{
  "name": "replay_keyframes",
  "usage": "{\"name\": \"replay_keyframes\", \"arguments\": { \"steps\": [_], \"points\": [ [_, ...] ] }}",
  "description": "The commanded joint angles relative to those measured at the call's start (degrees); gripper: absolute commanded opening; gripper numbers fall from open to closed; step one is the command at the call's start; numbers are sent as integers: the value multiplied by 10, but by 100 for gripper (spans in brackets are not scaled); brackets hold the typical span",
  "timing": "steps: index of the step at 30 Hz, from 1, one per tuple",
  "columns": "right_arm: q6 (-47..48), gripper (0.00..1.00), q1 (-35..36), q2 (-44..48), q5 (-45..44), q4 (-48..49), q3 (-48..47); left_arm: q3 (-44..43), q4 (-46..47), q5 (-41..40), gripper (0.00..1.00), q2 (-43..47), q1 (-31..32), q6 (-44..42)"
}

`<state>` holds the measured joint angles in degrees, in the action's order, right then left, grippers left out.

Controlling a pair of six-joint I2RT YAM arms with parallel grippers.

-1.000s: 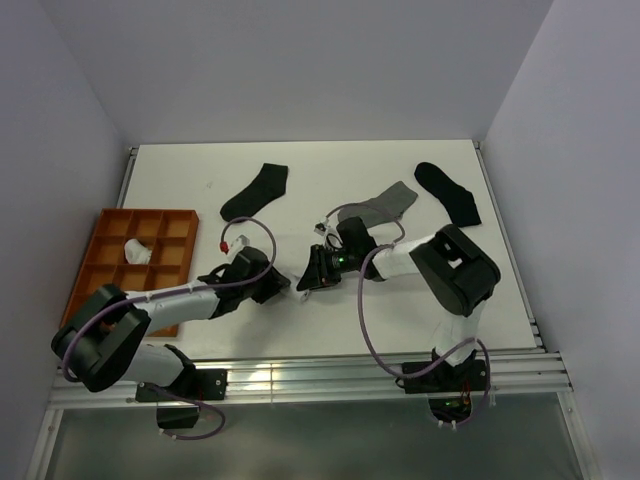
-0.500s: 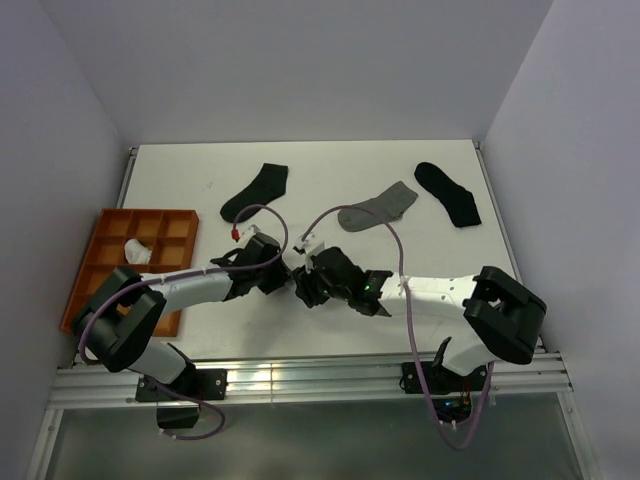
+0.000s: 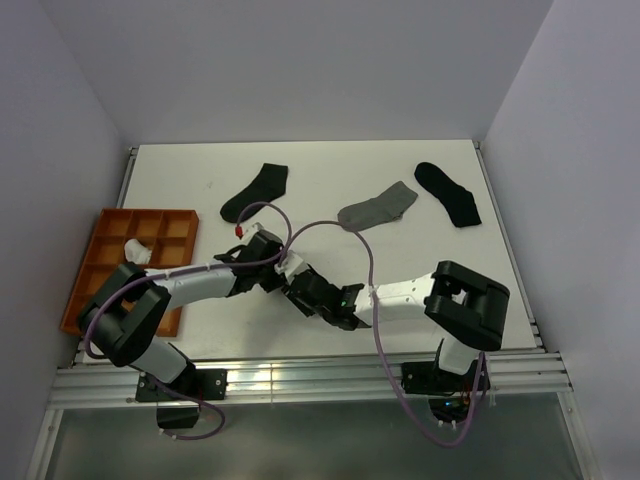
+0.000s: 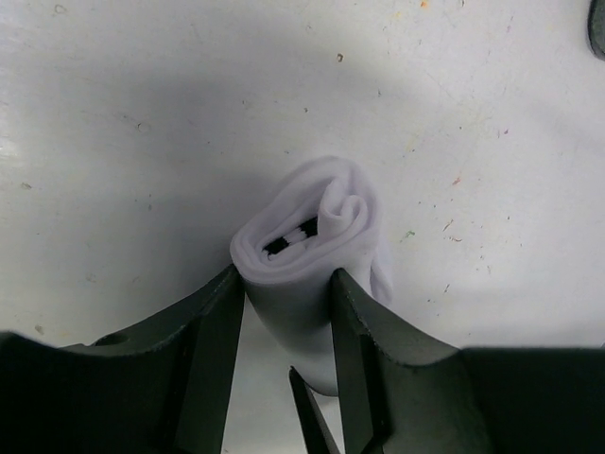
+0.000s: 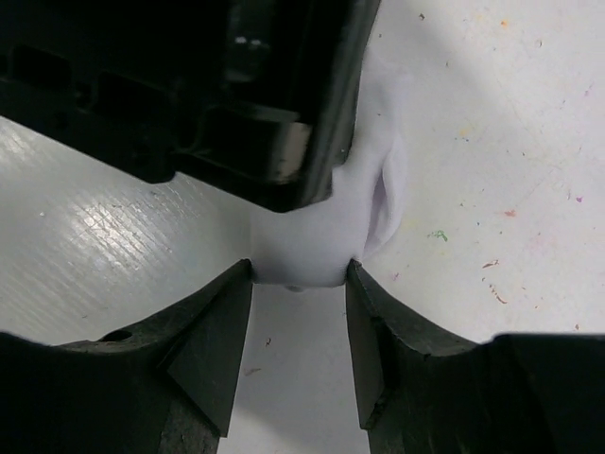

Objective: Roll the socks
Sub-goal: Roll the sock at the center of the board.

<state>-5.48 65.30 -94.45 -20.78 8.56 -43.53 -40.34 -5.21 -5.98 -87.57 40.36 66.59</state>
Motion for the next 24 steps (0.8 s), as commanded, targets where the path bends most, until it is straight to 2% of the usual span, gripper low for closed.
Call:
{"name": "replay_keyframes", "arguments": {
  "steps": [1,7,10,13,14,15,16,17,20,24],
  "points": [
    [23,51,14,-19,-40,40,-26,11,-77,-6,46,-36,3,-32],
    [27,50,21,-67,-67,52,-42,10,-64,5,46,-40,3,-40],
    [19,44,19,-84,-73,67,-43,10,-59,10,45,-41,3,-46],
    [13,31,19,-88,-72,77,-45,10,-53,15,45,-43,3,-51],
    [11,21,19,-86,-62,79,-43,11,-50,17,45,-44,2,-53],
    [9,16,17,-82,-55,80,-42,10,-49,18,45,-45,2,-55],
    [6,11,14,-79,-45,81,-38,8,-47,18,45,-46,3,-56],
    [2,1,13,-75,-24,81,-34,7,-48,17,46,-46,2,-57],
    [-19,0,-7,-50,24,84,-17,0,-55,7,48,-38,0,-59],
    [-52,0,-59,-25,167,81,-4,10,-53,4,56,-12,-13,-43]
  ]
}}
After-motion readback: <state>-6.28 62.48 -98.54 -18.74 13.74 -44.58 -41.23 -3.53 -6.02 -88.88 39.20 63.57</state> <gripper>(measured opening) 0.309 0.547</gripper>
